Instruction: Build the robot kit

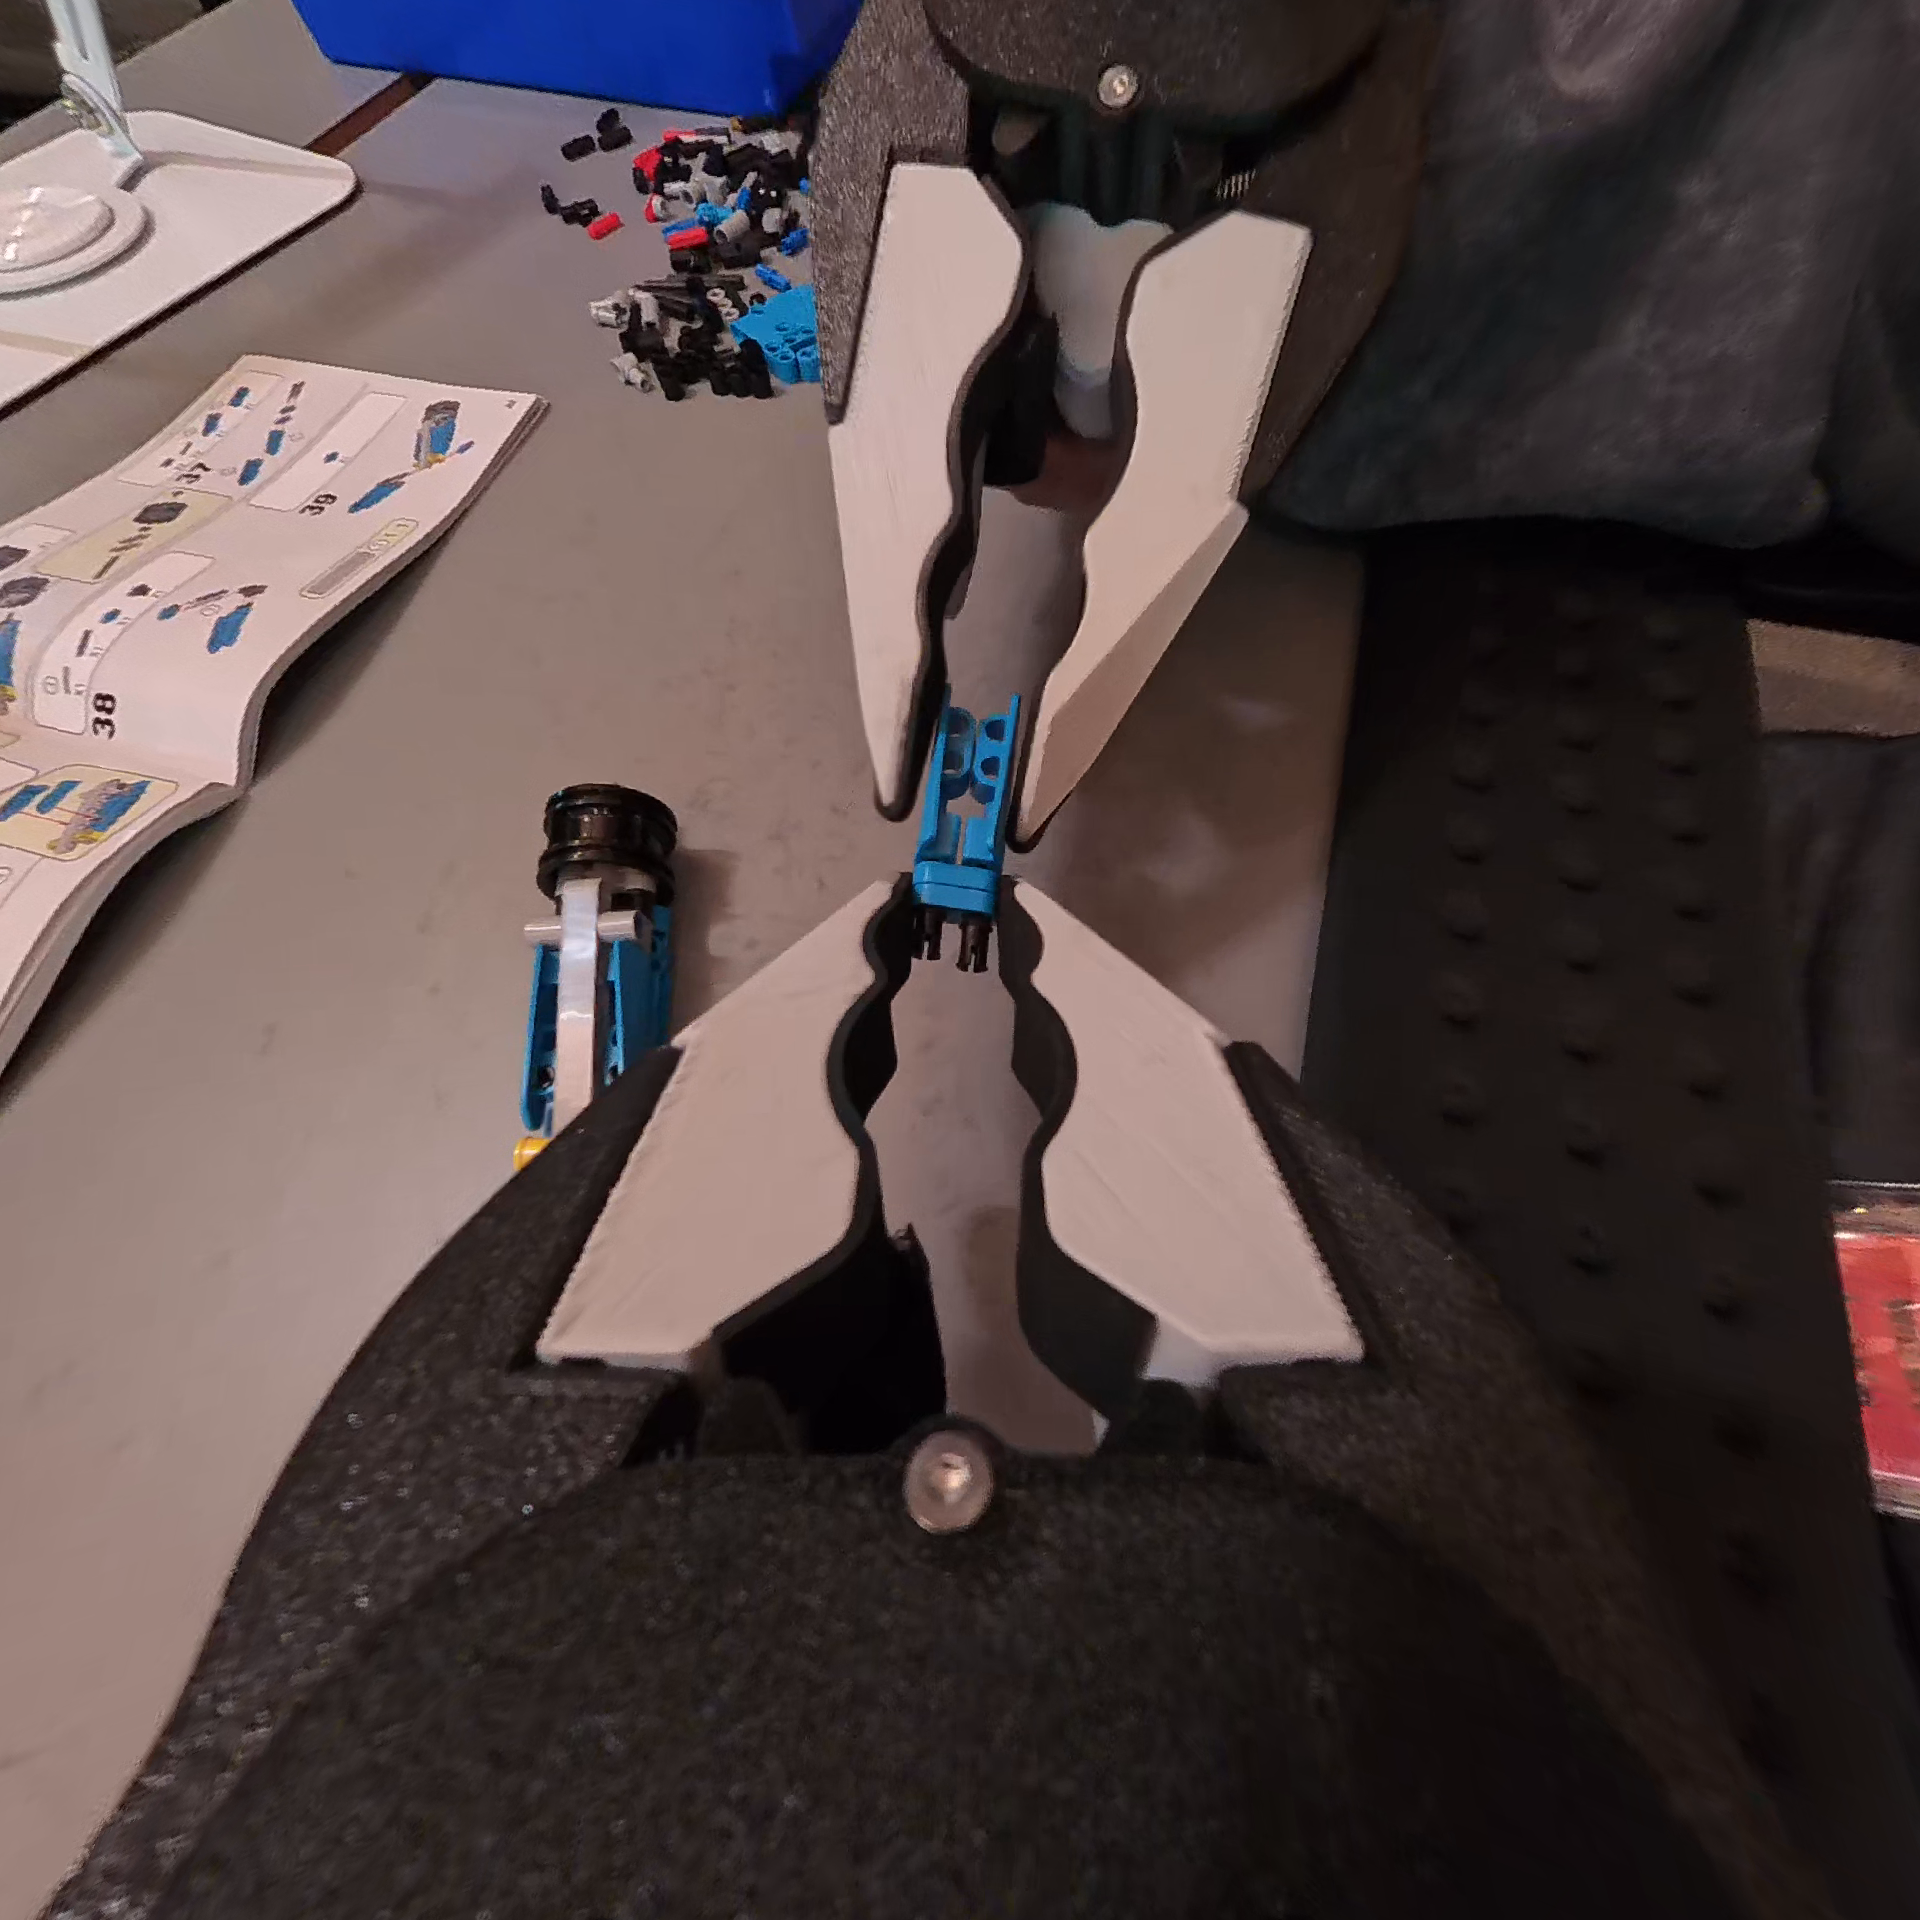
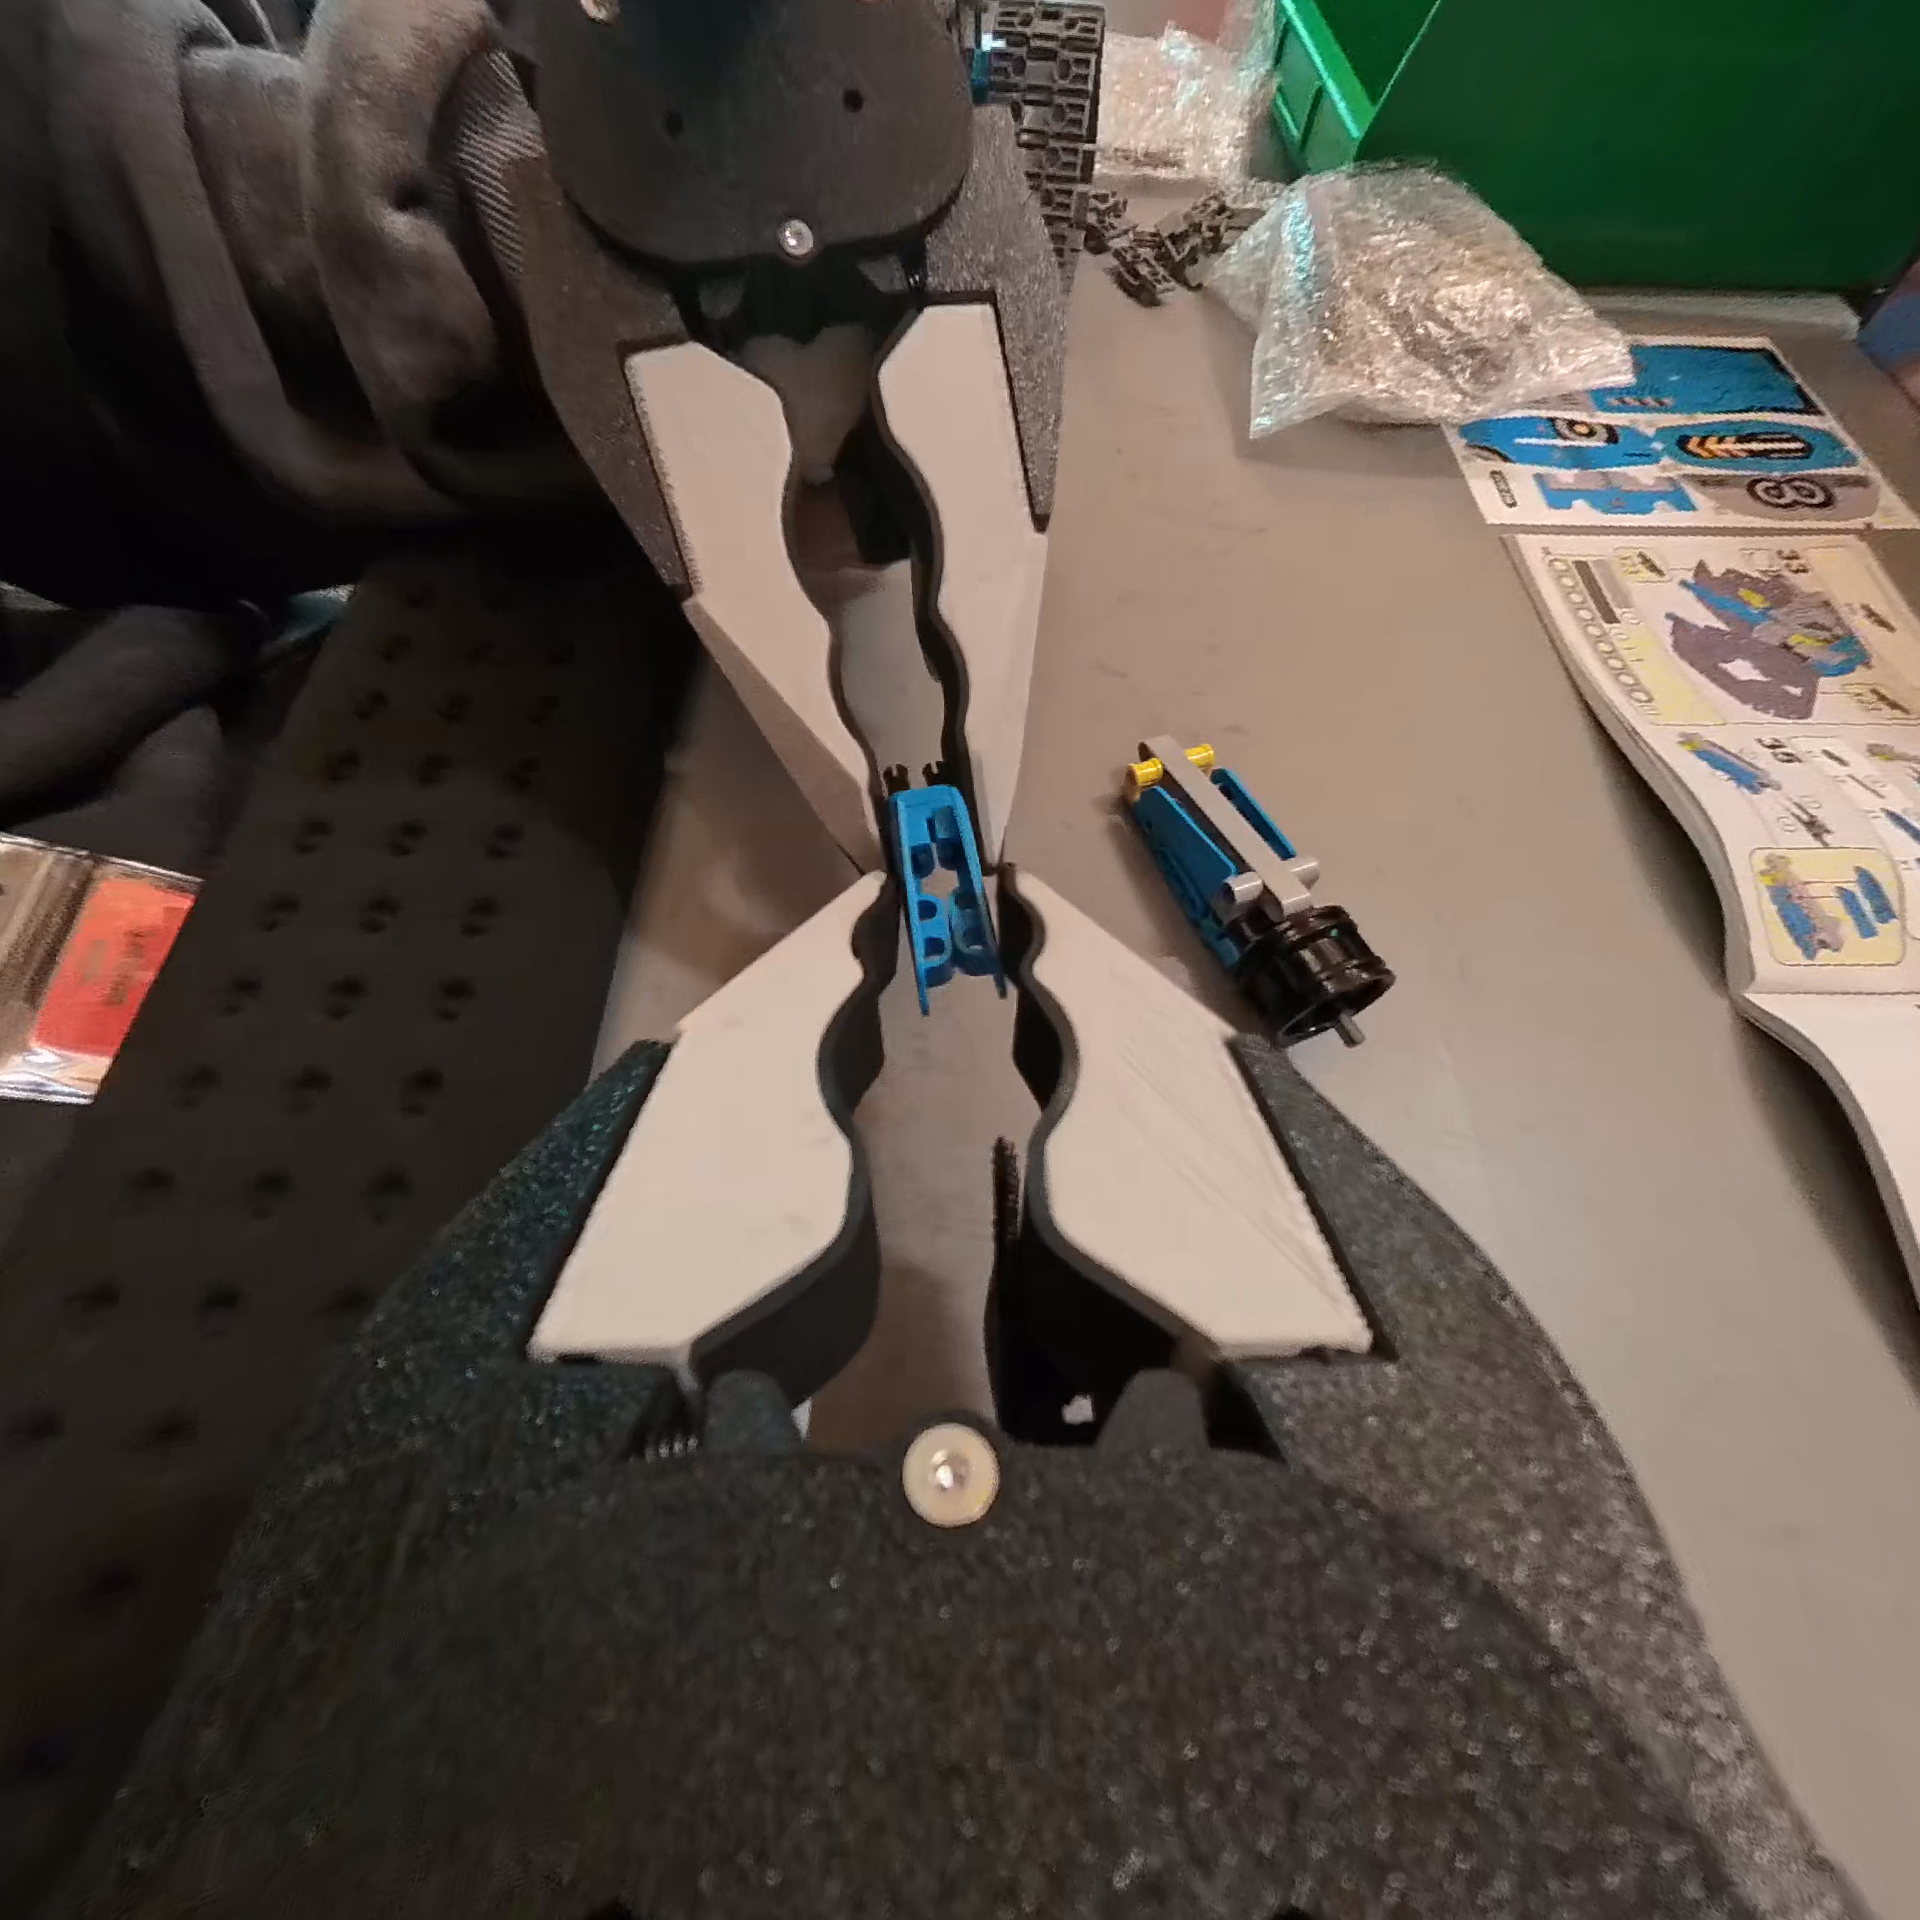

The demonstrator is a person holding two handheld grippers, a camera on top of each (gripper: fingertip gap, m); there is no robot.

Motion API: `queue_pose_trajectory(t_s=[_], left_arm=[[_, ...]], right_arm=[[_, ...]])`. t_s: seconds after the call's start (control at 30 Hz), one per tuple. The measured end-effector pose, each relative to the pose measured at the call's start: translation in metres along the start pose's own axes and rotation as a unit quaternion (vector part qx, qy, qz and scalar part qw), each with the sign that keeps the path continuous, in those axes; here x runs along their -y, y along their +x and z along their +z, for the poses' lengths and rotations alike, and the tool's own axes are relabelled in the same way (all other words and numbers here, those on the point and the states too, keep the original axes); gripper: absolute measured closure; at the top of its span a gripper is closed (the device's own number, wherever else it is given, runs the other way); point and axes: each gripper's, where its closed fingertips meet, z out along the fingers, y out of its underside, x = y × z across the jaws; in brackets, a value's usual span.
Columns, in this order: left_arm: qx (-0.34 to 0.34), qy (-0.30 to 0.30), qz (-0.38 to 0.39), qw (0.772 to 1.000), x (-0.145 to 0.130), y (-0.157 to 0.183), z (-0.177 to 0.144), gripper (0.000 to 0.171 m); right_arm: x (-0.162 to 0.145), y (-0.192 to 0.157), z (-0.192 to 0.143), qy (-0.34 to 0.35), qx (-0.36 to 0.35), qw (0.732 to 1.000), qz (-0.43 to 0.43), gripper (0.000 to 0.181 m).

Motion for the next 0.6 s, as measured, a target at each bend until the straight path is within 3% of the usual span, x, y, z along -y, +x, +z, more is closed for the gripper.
queue_pose_trajectory(t_s=[0.1,0.2,0.3,0.4,0.47,0.6], left_arm=[[0.000,0.025,-0.022,0.999,0.006,-0.003,-0.002,0.155],[0.043,0.050,-0.046,0.997,0.007,-0.022,-0.010,0.147],[0.104,0.097,-0.086,0.986,0.009,-0.054,-0.023,0.145],[0.166,0.151,-0.106,0.969,0.015,-0.082,-0.044,0.145],[0.191,0.176,-0.123,0.958,0.014,-0.095,-0.055,0.146],[0.182,0.168,-0.190,0.950,0.002,-0.111,-0.055,0.146]], right_arm=[[0.003,0.002,-0.003,0.010,0.002,1.000,0.007,0.164],[0.004,0.014,-0.012,0.012,-0.020,0.999,0.026,0.166],[-0.012,0.069,-0.034,-0.009,-0.148,0.987,0.061,0.166],[-0.037,0.124,-0.068,-0.030,-0.283,0.950,0.128,0.166],[-0.050,0.142,-0.086,-0.031,-0.327,0.929,0.169,0.166],[-0.061,0.154,-0.099,-0.018,-0.350,0.911,0.215,0.166]])
